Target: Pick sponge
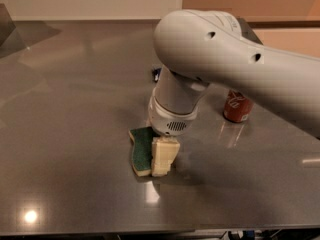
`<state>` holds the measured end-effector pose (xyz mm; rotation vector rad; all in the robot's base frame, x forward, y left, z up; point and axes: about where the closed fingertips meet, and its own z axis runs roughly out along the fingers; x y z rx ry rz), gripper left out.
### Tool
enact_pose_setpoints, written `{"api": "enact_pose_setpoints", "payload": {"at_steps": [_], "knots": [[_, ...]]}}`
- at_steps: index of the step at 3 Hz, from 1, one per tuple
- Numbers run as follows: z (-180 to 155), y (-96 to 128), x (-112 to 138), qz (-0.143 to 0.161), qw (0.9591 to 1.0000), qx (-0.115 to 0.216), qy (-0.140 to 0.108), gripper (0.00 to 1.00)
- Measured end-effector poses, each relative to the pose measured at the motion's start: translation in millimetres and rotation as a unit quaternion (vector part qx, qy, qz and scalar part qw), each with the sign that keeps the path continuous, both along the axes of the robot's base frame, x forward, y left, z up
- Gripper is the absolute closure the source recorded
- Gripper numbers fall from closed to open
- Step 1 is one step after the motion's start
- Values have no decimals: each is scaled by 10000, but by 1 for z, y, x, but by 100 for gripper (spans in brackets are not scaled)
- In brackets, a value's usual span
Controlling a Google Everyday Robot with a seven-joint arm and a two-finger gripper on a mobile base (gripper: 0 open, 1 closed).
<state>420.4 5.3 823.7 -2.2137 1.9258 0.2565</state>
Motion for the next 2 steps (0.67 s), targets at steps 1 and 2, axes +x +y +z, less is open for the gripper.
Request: {"api": "enact_pose_setpoints", "payload": {"at_steps": [1, 2], "knots": [[7, -4, 4, -60, 9999, 112, 89, 64], [27, -12, 10, -131, 9993, 301, 184, 87]]}}
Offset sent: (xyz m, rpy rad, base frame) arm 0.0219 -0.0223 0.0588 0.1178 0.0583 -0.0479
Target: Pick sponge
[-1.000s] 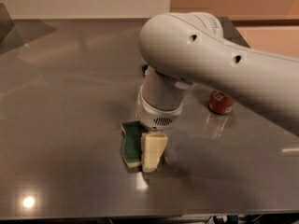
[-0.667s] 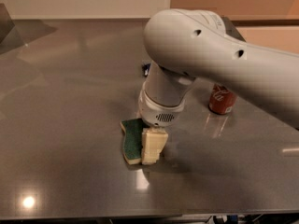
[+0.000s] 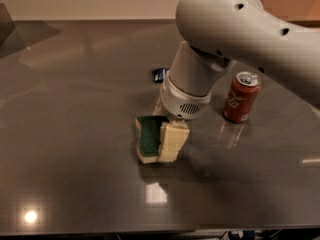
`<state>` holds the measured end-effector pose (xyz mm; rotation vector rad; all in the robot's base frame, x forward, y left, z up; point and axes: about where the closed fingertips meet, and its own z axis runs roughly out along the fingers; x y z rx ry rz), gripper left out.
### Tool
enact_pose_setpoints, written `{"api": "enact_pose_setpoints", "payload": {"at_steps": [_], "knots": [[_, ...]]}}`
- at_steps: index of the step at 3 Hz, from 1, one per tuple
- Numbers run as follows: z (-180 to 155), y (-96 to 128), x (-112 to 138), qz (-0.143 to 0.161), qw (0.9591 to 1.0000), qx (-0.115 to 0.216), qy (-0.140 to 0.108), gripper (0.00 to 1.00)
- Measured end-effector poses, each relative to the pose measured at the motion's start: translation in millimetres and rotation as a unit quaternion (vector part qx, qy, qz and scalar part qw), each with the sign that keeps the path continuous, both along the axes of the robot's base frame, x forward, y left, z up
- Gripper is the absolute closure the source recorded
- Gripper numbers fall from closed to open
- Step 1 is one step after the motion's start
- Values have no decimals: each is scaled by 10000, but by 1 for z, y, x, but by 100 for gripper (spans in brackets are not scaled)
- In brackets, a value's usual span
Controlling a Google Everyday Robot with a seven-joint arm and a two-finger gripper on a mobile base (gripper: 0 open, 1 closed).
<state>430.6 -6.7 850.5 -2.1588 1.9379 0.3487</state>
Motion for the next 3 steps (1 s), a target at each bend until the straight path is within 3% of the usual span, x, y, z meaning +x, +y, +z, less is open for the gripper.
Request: {"api": "enact_pose_setpoints", "payload": {"at_steps": [1, 3], "knots": [[35, -7, 4, -16, 9998, 218, -3, 100], [119, -15, -2, 217, 9964, 789, -225, 100]]}}
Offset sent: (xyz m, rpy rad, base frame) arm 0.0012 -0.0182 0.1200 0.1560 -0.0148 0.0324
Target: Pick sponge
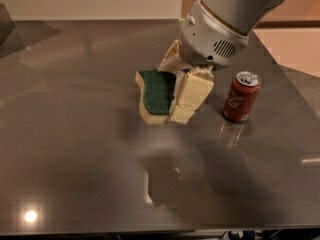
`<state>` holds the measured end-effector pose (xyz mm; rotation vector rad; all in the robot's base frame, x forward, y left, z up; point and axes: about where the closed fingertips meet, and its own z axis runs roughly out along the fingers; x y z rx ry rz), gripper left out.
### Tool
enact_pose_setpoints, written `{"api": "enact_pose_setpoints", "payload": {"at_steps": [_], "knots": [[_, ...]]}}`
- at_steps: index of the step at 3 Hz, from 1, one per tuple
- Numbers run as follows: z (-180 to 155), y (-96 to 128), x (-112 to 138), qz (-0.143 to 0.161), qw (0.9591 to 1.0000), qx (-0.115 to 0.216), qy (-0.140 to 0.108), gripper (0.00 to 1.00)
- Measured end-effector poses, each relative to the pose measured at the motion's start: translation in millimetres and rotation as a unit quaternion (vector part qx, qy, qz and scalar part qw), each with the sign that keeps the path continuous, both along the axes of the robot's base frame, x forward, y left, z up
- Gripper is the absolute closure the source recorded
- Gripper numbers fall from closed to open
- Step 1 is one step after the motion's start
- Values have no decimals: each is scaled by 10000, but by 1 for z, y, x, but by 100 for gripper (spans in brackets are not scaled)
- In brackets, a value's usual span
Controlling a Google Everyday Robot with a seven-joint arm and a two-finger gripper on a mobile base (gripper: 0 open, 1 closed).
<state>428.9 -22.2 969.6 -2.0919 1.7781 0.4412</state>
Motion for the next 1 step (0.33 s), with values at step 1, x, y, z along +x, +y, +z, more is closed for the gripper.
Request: {"api": "enact_pose_setpoints", "payload": {"at_steps": [1], "knots": [[1, 0, 0, 2, 10000, 8, -12, 100]]}}
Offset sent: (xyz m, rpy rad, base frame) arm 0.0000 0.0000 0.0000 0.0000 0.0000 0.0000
